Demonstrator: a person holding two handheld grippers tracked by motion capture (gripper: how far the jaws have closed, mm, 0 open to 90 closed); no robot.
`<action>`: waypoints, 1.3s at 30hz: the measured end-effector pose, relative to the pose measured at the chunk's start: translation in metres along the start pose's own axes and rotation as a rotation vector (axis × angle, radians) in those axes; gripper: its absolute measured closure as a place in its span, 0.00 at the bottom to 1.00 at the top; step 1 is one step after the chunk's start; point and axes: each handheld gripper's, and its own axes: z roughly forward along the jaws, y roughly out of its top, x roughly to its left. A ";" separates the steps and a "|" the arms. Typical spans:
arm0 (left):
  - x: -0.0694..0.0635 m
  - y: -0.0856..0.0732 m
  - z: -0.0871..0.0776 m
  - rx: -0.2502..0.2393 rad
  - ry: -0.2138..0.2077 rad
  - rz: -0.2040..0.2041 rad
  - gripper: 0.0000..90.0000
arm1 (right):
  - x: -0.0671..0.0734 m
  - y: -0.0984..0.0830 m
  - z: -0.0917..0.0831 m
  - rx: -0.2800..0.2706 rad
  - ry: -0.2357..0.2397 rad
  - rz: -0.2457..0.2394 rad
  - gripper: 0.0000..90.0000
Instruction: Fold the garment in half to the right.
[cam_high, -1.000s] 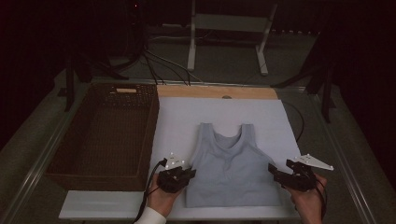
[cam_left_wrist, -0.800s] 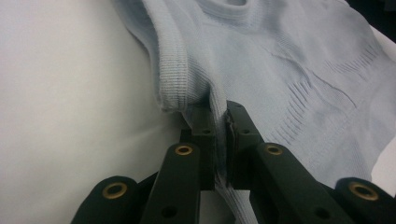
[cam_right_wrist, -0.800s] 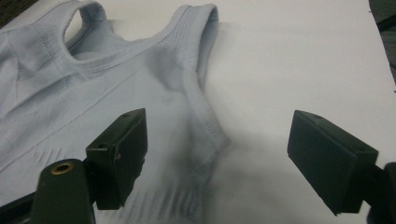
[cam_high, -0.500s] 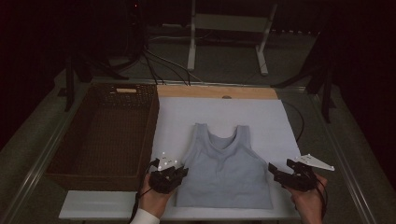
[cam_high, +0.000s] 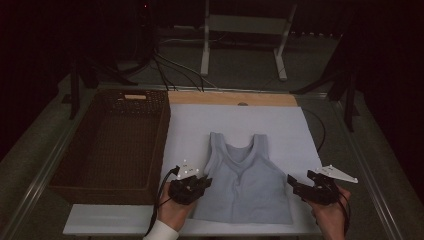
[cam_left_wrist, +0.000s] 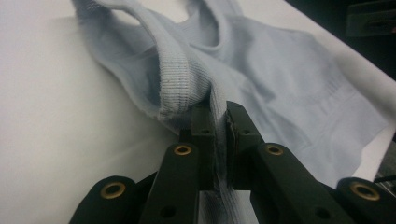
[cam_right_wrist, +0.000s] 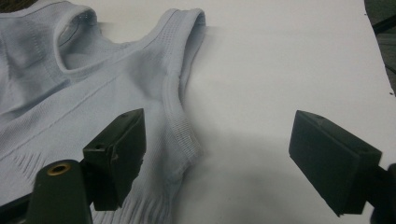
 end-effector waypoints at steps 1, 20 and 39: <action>-0.002 0.002 0.001 -0.005 -0.006 0.001 0.93 | 0.000 0.000 0.000 -0.001 -0.001 -0.001 0.21; -0.032 0.030 0.023 -0.020 -0.089 0.056 0.93 | 0.000 0.000 -0.001 -0.012 0.003 -0.005 0.21; -0.069 0.051 0.052 -0.022 -0.169 0.123 0.93 | -0.001 0.000 -0.001 -0.012 0.002 -0.001 0.21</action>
